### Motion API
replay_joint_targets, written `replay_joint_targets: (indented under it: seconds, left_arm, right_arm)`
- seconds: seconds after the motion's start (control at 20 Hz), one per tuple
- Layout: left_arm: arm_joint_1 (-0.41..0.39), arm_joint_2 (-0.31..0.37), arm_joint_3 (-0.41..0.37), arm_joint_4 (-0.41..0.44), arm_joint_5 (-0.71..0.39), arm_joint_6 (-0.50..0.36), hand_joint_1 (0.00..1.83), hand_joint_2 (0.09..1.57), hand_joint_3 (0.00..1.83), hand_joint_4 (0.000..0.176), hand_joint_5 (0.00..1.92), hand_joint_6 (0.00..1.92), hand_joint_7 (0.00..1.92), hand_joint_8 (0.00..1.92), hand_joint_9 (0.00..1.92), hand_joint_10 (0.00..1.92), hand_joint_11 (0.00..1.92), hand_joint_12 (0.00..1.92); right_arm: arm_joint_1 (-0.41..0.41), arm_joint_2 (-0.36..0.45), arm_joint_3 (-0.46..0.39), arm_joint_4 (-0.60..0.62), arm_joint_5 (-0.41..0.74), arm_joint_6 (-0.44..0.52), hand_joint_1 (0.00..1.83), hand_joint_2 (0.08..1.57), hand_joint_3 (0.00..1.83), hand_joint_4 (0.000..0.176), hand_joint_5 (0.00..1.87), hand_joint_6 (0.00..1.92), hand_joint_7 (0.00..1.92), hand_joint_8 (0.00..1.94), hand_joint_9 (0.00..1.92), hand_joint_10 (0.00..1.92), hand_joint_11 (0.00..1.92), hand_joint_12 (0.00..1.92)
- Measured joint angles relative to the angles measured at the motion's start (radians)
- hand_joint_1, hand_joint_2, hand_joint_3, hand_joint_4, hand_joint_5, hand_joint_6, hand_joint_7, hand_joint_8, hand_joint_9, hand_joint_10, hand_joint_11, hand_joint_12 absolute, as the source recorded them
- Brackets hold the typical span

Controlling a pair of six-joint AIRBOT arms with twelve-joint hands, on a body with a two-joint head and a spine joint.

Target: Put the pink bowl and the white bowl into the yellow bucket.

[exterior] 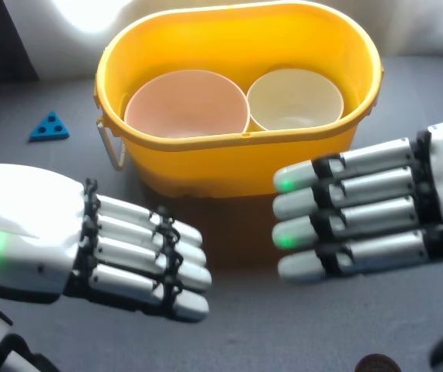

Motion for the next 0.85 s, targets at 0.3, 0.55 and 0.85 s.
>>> replay_joint_targets:
  seconds: [0.3,0.55,0.85]
  left_arm:
    - [-0.016,-0.042,-0.016,0.012,0.068,-0.031,0.00,1.31,0.00,0.000,0.13,0.00,0.12,0.01,0.08,0.01,0.04,0.04]
    - [-0.007,-0.060,-0.016,-0.026,0.082,-0.005,0.00,1.30,0.00,0.000,0.15,0.00,0.15,0.00,0.11,0.00,0.05,0.08]
    - [-0.007,-0.060,-0.022,-0.030,0.084,-0.004,0.00,1.29,0.01,0.000,0.04,0.00,0.01,0.00,0.00,0.00,0.00,0.01]
  right_arm:
    - [0.000,0.005,0.000,-0.002,0.019,0.050,0.00,1.18,0.01,0.000,0.08,0.00,0.04,0.00,0.00,0.00,0.00,0.00]
    - [-0.006,0.005,0.000,0.001,0.027,0.058,0.00,1.19,0.01,0.000,0.09,0.01,0.04,0.00,0.00,0.00,0.00,0.00]
    - [0.010,0.023,-0.004,0.021,0.058,0.089,0.00,1.20,0.01,0.000,0.08,0.00,0.03,0.00,0.00,0.00,0.00,0.00]
